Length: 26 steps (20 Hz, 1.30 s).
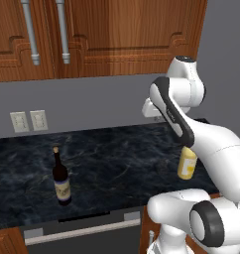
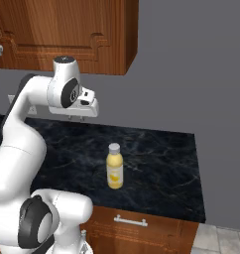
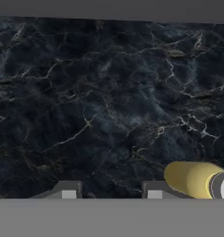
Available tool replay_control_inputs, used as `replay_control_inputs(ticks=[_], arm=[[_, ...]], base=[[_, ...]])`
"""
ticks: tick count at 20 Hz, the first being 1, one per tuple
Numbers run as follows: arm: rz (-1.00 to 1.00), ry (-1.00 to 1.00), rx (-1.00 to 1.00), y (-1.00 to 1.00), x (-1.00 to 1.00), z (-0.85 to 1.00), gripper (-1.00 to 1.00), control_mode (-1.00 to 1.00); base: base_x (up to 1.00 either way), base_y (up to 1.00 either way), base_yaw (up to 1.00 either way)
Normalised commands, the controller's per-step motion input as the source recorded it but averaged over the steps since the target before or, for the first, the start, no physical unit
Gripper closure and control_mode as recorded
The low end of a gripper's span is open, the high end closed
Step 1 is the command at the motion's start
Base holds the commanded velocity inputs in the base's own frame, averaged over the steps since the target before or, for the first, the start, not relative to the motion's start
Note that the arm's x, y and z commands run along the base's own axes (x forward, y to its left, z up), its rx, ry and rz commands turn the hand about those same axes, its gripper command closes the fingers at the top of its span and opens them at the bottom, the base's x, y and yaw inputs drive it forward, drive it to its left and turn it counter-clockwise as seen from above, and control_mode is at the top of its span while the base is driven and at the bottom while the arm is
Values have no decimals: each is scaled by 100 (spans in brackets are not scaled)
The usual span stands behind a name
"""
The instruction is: There is a wine glass and glass cup on the dining counter. Place the wine bottle next to the wine glass and the juice bottle next to the glass cup.
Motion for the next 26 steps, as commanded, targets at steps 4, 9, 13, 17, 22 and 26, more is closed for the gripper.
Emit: replay_control_inputs(ticks=[4,9,13,17,22,26], arm=[[0,0,0,-3,-9,0,-100,-100],[1,-1,0,-22,-23,0,-100,-100],[4,0,0,-33,-27,0,-100,-100],[0,0,7,-38,-20,-1,-100,-100],[0,0,2,-44,-7,-4,-100,-100],[0,0,1,-50,0,-12,-100,-100]], base=[[0,0,0],[0,0,0],[0,0,0],[0,0,0],[0,0,0],[0,0,0]])
